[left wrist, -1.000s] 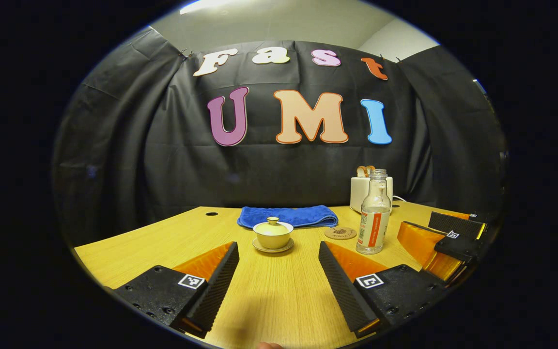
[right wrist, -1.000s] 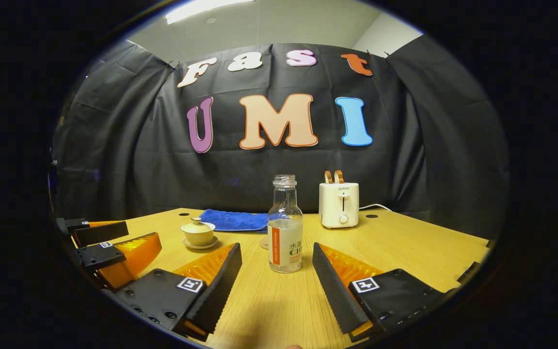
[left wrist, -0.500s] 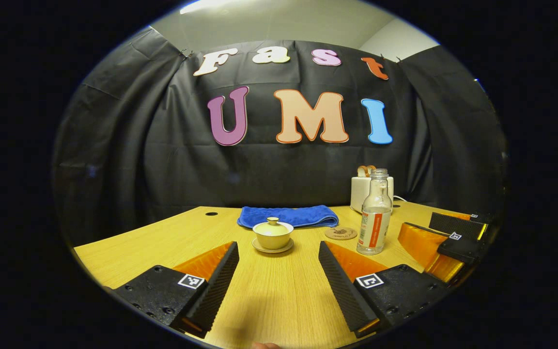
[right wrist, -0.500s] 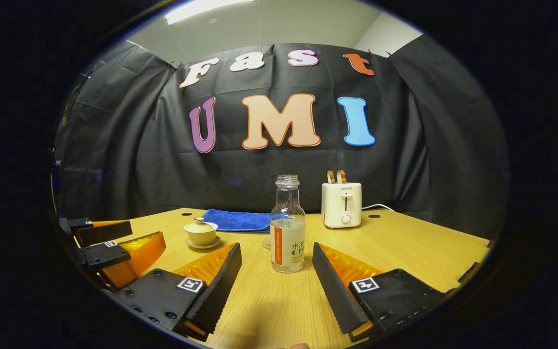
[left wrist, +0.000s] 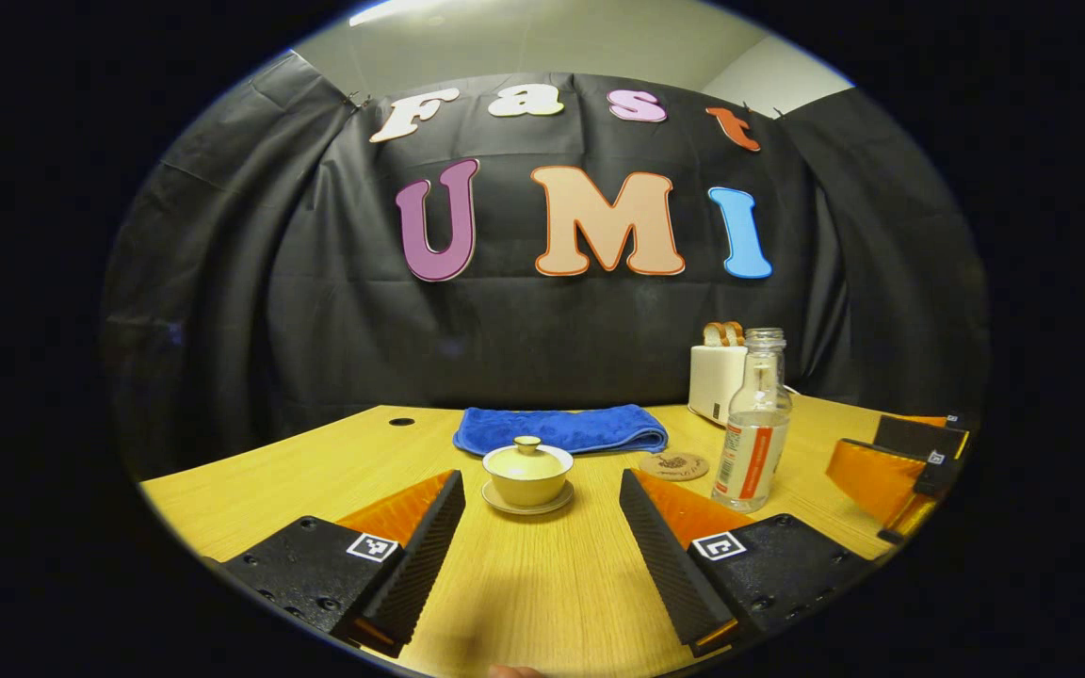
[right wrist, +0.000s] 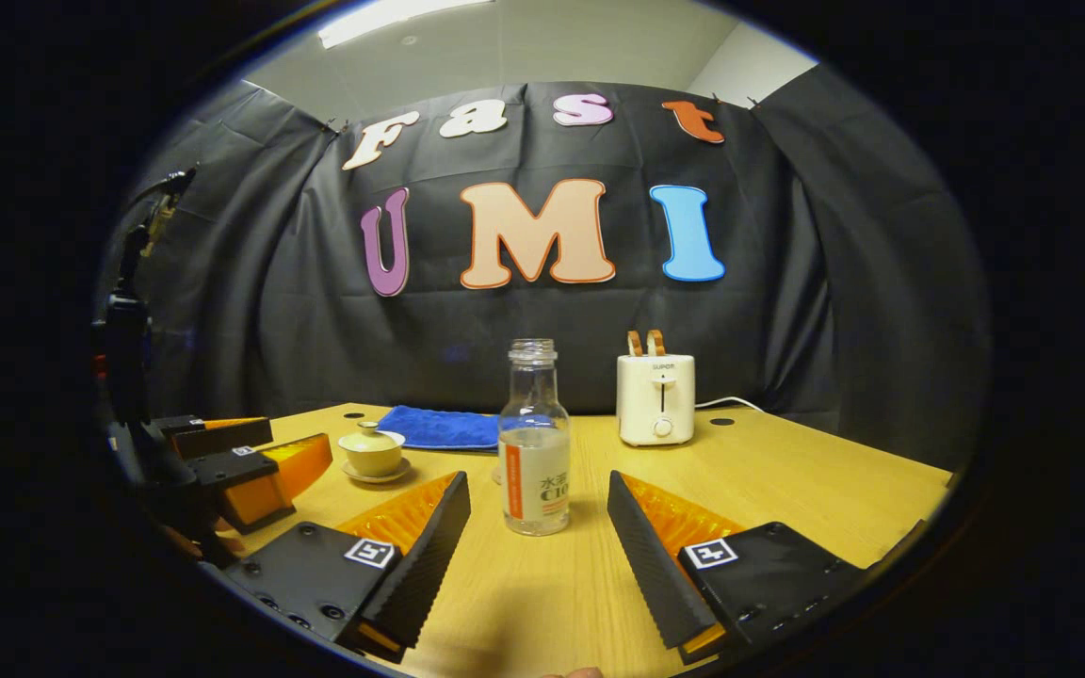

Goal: Open the teacup lid with one hand, grasp the water bottle and pour water into the teacup with the other hand; after pouring, place the water bottle on the coaster and then close the teacup lid.

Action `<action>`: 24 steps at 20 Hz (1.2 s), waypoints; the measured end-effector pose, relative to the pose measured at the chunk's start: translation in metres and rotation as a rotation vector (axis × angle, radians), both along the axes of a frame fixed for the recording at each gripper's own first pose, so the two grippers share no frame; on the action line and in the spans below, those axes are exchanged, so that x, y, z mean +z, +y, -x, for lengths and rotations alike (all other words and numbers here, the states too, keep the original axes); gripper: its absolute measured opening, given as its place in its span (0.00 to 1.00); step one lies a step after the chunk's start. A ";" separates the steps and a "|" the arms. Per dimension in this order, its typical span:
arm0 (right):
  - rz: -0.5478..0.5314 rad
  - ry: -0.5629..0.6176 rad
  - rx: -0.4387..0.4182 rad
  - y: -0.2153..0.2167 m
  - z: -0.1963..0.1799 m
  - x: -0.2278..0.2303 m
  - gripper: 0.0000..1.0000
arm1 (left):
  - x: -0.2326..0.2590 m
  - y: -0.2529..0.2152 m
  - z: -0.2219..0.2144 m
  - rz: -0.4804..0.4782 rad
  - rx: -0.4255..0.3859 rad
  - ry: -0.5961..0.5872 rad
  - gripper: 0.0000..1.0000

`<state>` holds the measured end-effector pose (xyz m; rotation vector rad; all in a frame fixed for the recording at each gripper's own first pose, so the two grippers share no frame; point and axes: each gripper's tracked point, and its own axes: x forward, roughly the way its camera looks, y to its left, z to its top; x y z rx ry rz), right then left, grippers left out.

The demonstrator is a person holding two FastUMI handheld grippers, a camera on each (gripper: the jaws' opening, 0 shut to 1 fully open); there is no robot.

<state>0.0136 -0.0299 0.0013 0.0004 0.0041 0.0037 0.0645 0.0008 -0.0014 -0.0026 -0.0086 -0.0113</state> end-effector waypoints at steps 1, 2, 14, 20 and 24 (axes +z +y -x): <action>0.001 0.000 -0.008 -0.006 -0.004 0.001 0.94 | 0.000 0.000 -0.012 0.000 -0.004 0.001 0.96; 0.002 0.000 -0.013 -0.008 -0.006 0.000 0.94 | 0.001 0.001 -0.023 0.000 -0.005 0.002 0.97; 0.004 -0.002 -0.021 -0.018 -0.009 -0.001 0.94 | -0.009 0.006 -0.110 -0.041 -0.006 0.056 0.97; 0.005 -0.002 -0.034 -0.021 -0.008 0.000 0.94 | -0.022 0.001 -0.119 -0.063 -0.037 0.144 0.99; 0.005 -0.003 -0.041 -0.022 -0.009 0.000 0.94 | -0.025 0.005 -0.125 -0.039 -0.030 0.168 0.96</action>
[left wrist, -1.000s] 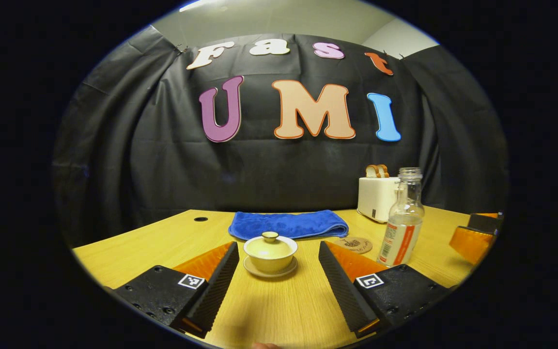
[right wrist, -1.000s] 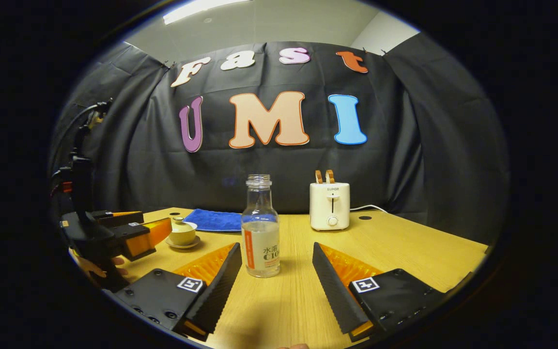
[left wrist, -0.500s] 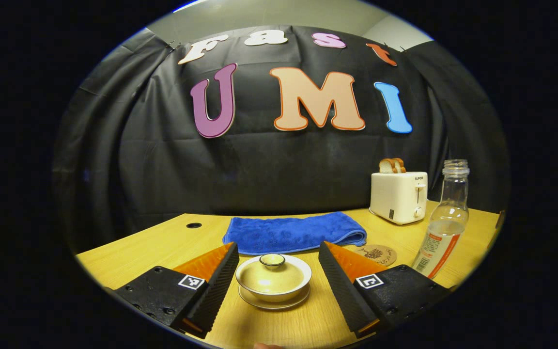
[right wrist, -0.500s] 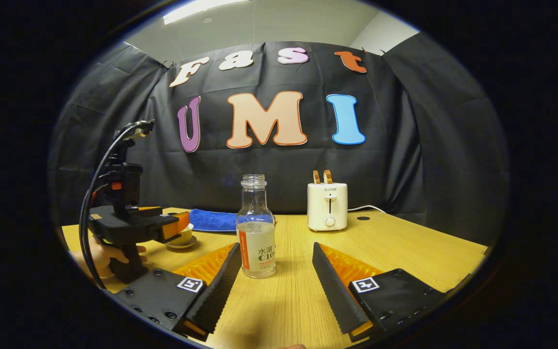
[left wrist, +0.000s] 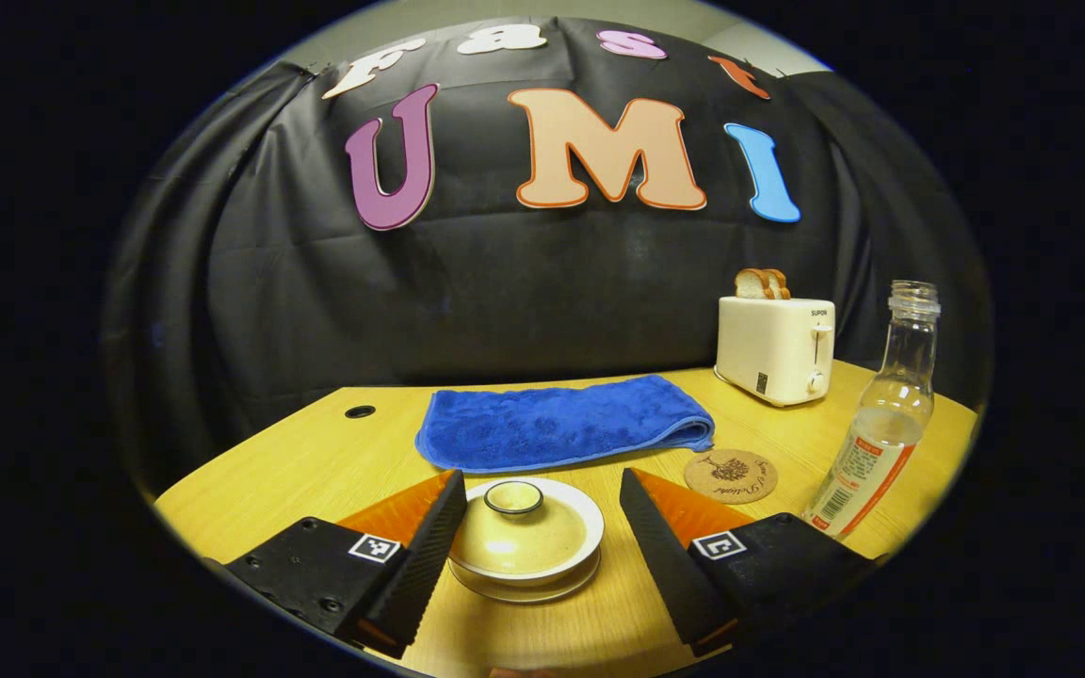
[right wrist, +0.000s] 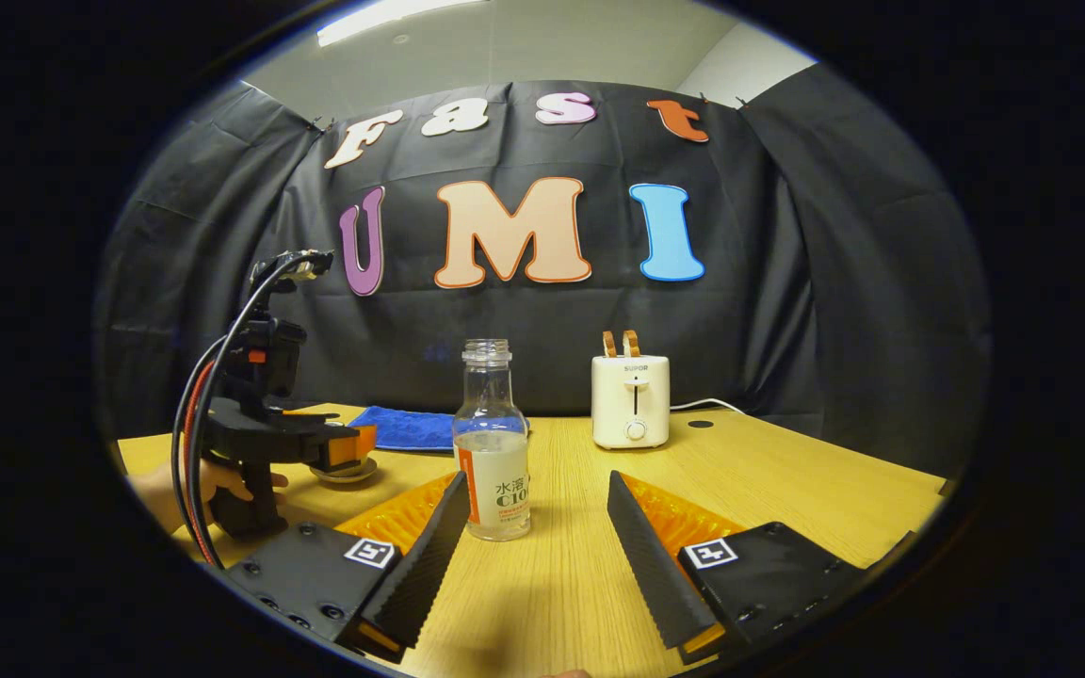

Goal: Open the teacup lid with one hand, grasp the water bottle and pour water into the teacup with the other hand; after pouring, place the water bottle on the coaster and then close the teacup lid.

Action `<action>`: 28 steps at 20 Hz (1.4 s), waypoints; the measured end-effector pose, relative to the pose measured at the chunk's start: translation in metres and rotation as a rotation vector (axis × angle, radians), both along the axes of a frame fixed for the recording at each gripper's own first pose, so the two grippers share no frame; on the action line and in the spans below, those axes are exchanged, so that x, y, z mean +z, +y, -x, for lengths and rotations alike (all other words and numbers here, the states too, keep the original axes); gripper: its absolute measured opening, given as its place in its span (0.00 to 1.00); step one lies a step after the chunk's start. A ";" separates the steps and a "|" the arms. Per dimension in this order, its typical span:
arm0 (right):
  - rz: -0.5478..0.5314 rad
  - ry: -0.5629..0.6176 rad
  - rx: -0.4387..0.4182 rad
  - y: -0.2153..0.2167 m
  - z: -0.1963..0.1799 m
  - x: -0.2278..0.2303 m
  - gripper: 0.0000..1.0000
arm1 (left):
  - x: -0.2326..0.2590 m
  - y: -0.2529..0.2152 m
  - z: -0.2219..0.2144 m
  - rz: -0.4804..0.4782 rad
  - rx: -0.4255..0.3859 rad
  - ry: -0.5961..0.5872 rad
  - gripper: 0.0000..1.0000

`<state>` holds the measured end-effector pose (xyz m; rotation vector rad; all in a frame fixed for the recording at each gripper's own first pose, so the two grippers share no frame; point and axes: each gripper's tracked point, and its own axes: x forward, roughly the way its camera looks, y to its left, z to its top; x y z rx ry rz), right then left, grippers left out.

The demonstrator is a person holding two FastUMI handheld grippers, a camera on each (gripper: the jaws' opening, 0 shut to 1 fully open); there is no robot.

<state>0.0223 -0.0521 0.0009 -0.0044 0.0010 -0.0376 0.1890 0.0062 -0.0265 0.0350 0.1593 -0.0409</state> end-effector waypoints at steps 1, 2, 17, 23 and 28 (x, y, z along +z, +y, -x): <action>0.000 0.000 -0.001 0.000 0.000 0.001 0.94 | 0.000 0.000 -0.001 -0.001 0.000 0.005 0.96; 0.000 0.000 -0.001 -0.001 0.001 0.000 0.94 | -0.002 -0.001 -0.001 -0.006 0.001 0.010 0.96; 0.000 0.000 -0.001 -0.002 0.000 0.000 0.94 | -0.003 0.012 -0.008 -0.103 0.036 0.019 0.41; 0.001 0.000 -0.003 -0.003 0.000 0.000 0.94 | -0.001 0.014 -0.008 -0.096 0.032 0.009 0.28; 0.000 0.000 0.005 -0.001 0.001 0.000 0.94 | 0.007 0.022 -0.004 -0.060 0.068 -0.040 0.25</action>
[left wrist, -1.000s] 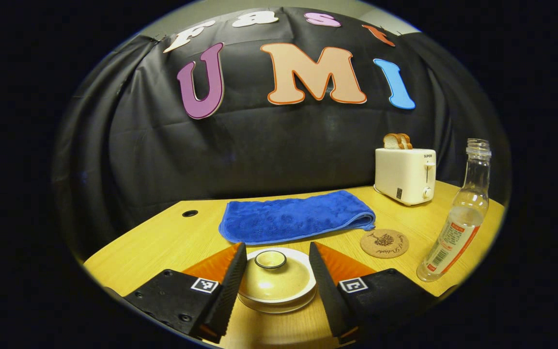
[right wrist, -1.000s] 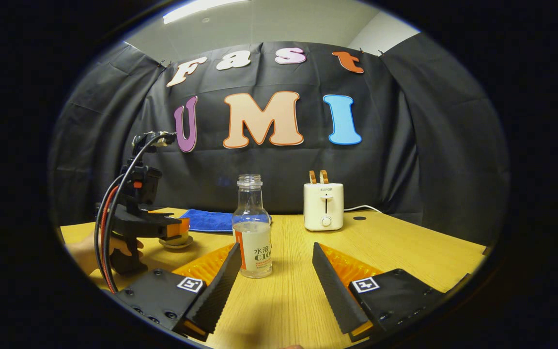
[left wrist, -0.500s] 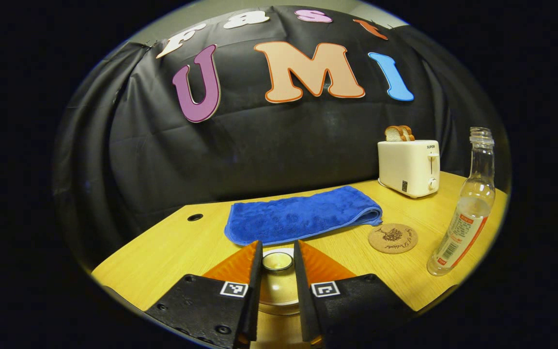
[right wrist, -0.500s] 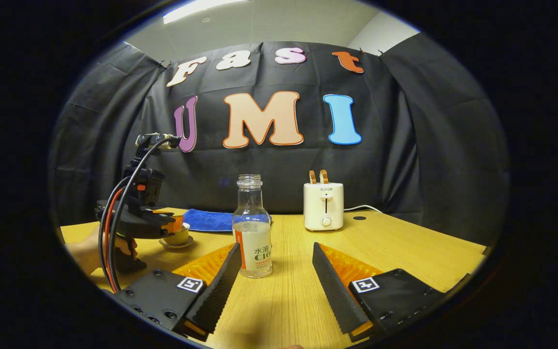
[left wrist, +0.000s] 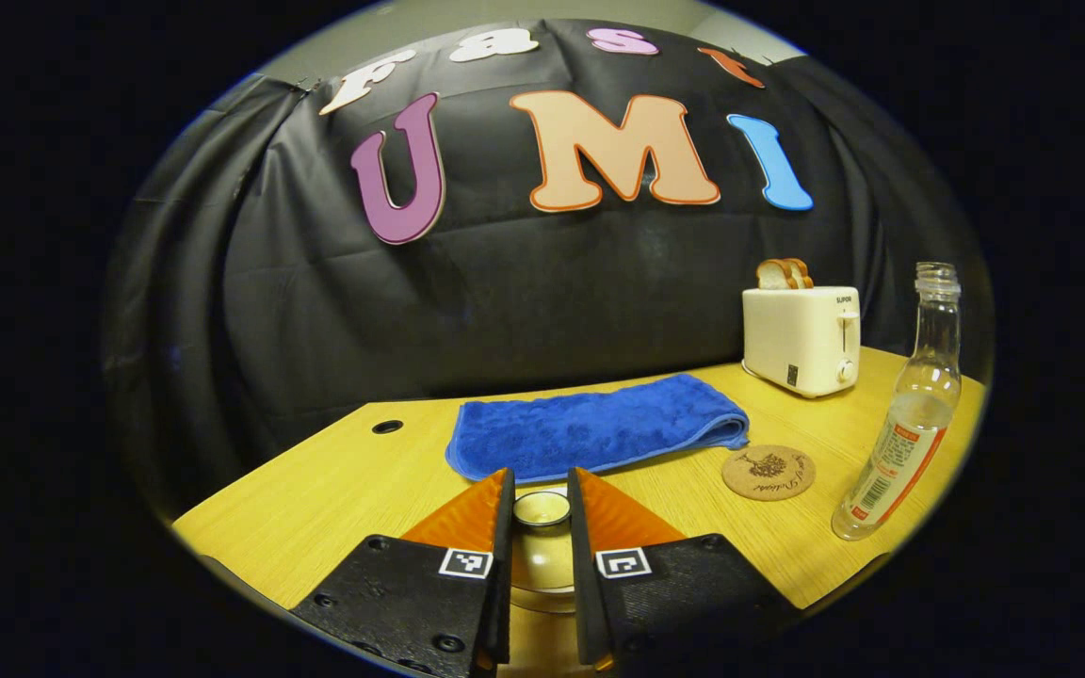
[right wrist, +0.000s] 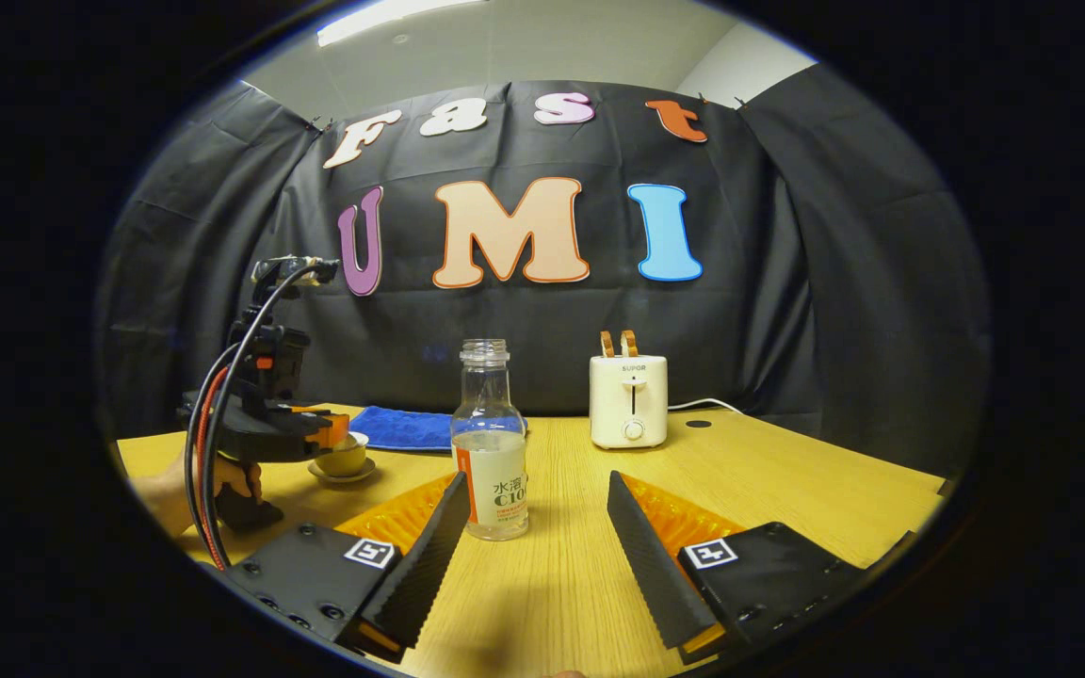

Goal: Open the teacup lid with one hand, grasp the water bottle and pour water into the teacup with the other hand; after pouring, place the water bottle on the coaster and then close the teacup lid.

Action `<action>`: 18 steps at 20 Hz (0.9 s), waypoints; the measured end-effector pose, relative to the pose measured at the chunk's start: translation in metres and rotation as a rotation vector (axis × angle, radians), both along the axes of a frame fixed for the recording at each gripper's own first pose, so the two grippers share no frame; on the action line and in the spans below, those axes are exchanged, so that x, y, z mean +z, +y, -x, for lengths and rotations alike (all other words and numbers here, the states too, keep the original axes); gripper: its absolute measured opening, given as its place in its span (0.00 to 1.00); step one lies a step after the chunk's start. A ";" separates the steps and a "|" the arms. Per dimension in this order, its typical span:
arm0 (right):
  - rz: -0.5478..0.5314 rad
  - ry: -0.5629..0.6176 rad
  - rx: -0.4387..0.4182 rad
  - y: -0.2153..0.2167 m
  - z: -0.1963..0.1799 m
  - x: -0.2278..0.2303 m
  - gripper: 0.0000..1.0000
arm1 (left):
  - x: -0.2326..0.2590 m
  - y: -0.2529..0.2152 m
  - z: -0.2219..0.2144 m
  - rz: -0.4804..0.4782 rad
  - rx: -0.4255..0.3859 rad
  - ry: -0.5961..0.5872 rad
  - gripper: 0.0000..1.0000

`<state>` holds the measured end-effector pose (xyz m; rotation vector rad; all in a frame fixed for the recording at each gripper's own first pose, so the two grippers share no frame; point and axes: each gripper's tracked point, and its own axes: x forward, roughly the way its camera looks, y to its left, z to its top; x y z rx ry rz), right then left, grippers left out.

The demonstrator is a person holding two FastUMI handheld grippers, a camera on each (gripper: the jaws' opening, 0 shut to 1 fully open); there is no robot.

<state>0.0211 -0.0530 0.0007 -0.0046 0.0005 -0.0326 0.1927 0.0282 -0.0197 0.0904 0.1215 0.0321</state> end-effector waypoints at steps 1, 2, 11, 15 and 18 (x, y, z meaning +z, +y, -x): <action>0.000 0.001 0.006 0.001 0.000 0.000 0.94 | 0.002 0.002 0.001 0.005 0.006 -0.012 0.24; -0.001 0.001 0.015 0.003 -0.001 0.000 0.94 | 0.002 0.003 0.004 0.010 0.007 -0.017 0.25; -0.004 0.009 0.069 0.019 -0.008 -0.001 0.94 | 0.022 0.033 0.047 -0.019 0.011 -0.132 0.25; -0.003 0.013 0.064 0.030 -0.023 -0.003 0.96 | 0.029 0.054 0.075 -0.035 0.016 -0.170 0.25; -0.002 0.012 0.027 0.030 -0.037 -0.004 0.94 | 0.021 0.068 0.090 -0.070 0.015 -0.143 0.25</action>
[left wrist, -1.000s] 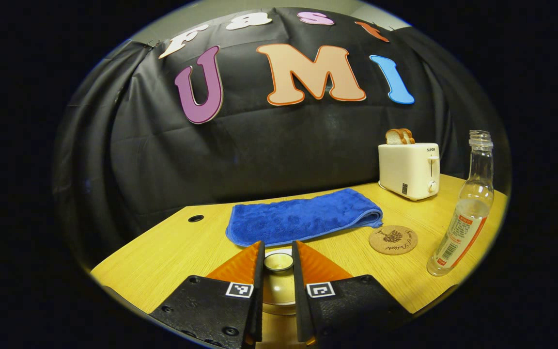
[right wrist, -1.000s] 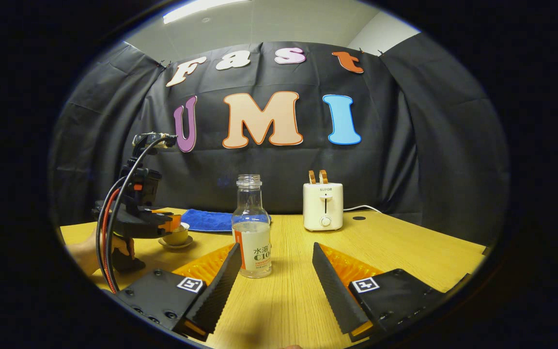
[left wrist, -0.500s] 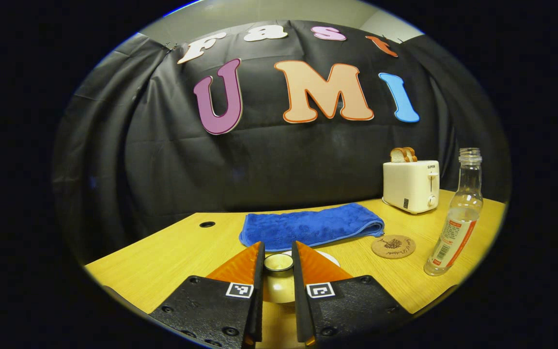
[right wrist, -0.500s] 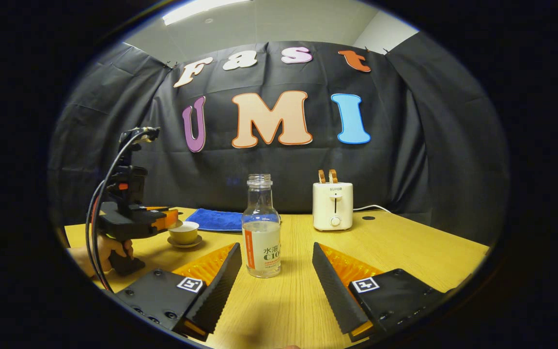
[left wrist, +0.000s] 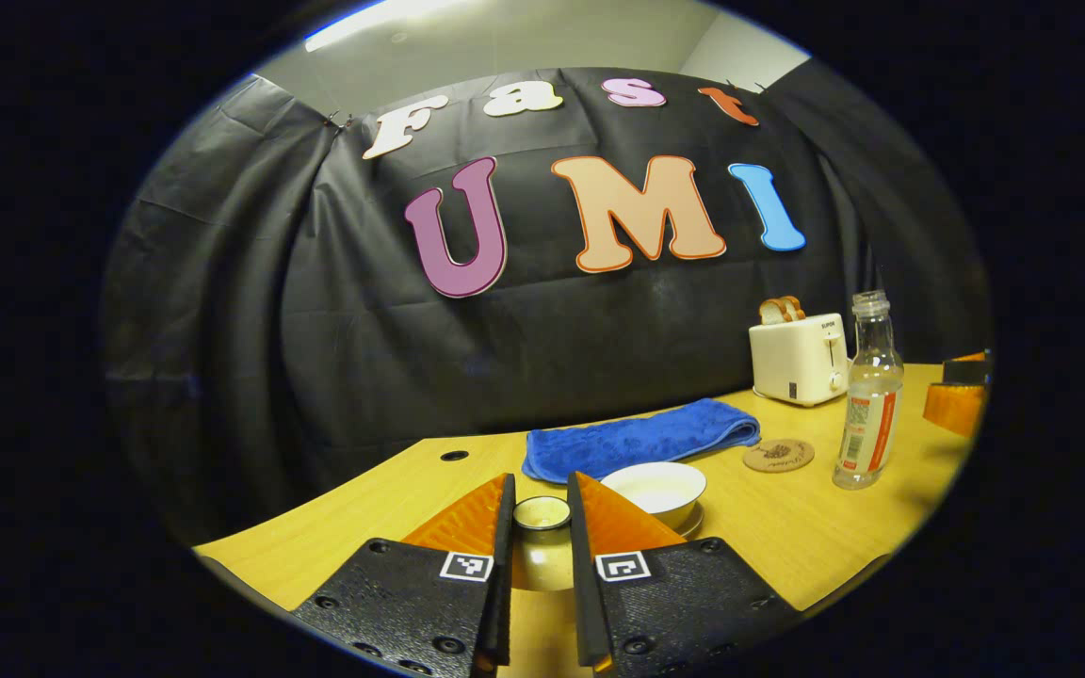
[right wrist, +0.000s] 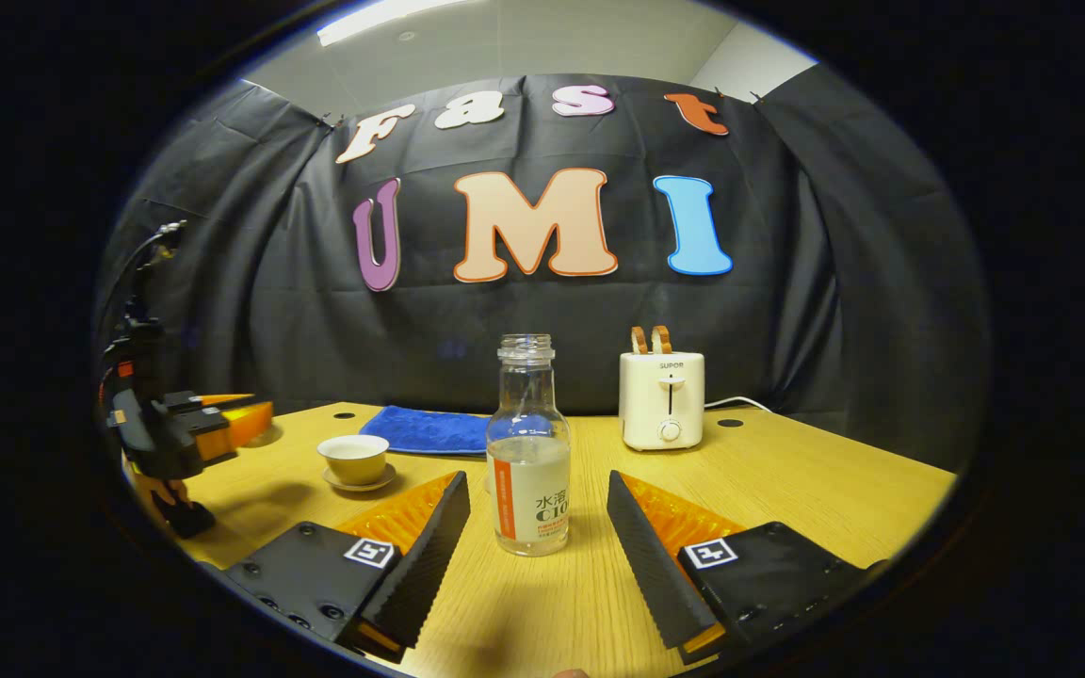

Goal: Open the teacup lid with one hand, grasp the water bottle and pour water into the teacup with the other hand; after pouring, place the water bottle on the coaster and then close the teacup lid.

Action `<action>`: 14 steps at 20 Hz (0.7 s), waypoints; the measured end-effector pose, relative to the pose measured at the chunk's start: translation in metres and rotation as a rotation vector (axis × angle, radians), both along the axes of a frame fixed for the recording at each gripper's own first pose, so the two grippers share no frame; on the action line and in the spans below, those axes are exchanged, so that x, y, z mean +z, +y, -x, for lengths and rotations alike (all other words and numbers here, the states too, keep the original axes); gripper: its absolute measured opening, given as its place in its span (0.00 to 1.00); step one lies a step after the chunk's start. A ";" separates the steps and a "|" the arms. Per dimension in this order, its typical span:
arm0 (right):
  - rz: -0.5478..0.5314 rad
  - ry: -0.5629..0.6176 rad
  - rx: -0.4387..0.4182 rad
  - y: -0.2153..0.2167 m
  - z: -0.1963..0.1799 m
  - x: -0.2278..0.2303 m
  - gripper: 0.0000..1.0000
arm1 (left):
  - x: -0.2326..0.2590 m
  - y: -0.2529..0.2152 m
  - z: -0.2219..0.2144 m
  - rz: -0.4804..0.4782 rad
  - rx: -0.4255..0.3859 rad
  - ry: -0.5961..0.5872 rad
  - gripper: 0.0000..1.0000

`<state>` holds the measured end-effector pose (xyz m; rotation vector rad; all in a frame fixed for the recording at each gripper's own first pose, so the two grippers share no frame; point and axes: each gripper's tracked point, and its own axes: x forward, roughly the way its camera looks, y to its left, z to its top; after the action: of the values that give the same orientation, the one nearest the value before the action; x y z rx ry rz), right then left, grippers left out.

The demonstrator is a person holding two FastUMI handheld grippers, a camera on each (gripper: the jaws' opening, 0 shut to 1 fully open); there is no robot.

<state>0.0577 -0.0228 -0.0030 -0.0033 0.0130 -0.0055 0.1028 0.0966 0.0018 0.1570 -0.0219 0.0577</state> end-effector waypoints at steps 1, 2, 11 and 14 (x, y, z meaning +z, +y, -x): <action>-0.001 0.003 -0.009 0.001 -0.006 -0.001 0.95 | -0.001 0.004 0.005 0.004 -0.004 0.005 0.25; -0.002 0.009 -0.007 0.004 -0.011 -0.003 0.93 | -0.004 0.007 0.010 0.012 -0.005 0.019 0.25; -0.002 0.060 -0.027 0.009 -0.057 -0.013 0.95 | -0.004 0.025 0.034 0.034 0.012 0.012 0.27; 0.001 0.085 -0.027 0.009 -0.072 -0.018 0.92 | -0.004 0.028 0.034 0.066 0.014 0.010 0.25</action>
<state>0.1298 -0.0137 -0.0209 -0.0046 0.0979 -0.0326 0.0689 0.1250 -0.0021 0.0917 -0.0086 0.0717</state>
